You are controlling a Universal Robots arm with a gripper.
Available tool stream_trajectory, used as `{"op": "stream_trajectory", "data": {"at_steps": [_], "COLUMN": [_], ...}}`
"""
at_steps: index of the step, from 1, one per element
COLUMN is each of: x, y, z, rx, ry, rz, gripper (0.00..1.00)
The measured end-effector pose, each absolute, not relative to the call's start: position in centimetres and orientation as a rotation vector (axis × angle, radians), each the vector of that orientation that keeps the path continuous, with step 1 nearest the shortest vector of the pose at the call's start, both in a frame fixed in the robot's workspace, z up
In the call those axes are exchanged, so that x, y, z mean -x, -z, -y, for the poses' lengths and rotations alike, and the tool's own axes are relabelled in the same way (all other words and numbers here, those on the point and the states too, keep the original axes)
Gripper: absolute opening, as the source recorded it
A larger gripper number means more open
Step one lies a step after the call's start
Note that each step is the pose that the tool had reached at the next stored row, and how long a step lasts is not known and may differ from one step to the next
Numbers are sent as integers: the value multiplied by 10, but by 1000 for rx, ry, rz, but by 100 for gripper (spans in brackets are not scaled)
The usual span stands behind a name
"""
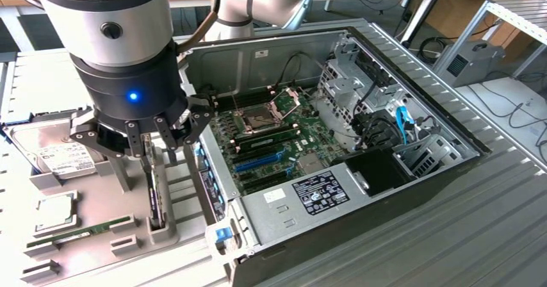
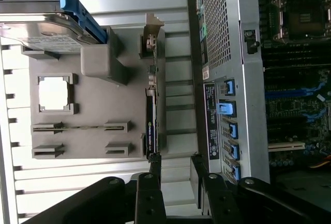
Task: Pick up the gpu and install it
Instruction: 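Pick up the gpu and move the gpu toward the slot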
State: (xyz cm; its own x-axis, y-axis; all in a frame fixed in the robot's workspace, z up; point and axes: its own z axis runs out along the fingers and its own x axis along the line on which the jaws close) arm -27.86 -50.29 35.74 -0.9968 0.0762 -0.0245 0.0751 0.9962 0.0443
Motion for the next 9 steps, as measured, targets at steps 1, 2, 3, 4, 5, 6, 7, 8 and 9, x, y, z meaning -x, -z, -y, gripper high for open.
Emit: {"op": "stream_trajectory", "data": {"at_steps": [1,2,3,4,5,6,7,8,9], "x": [279,279,279,279,279,279,279,279,279], "y": [-357,-357,-357,-357,-357,-356,-356,-356,-356], "z": [503,503,503,503,503,503,503,503,503], "rx": [-118,-118,-118,-118,-118,-118,-118,-118,-118], "ry": [-68,-68,-68,-68,-68,-68,-68,-68,-68], "rz": [-3112,-3113,-3113,-3112,-3112,-3113,-3112,-3112,-3113], "gripper": [36,36,36,36,36,36,36,36,36]}}
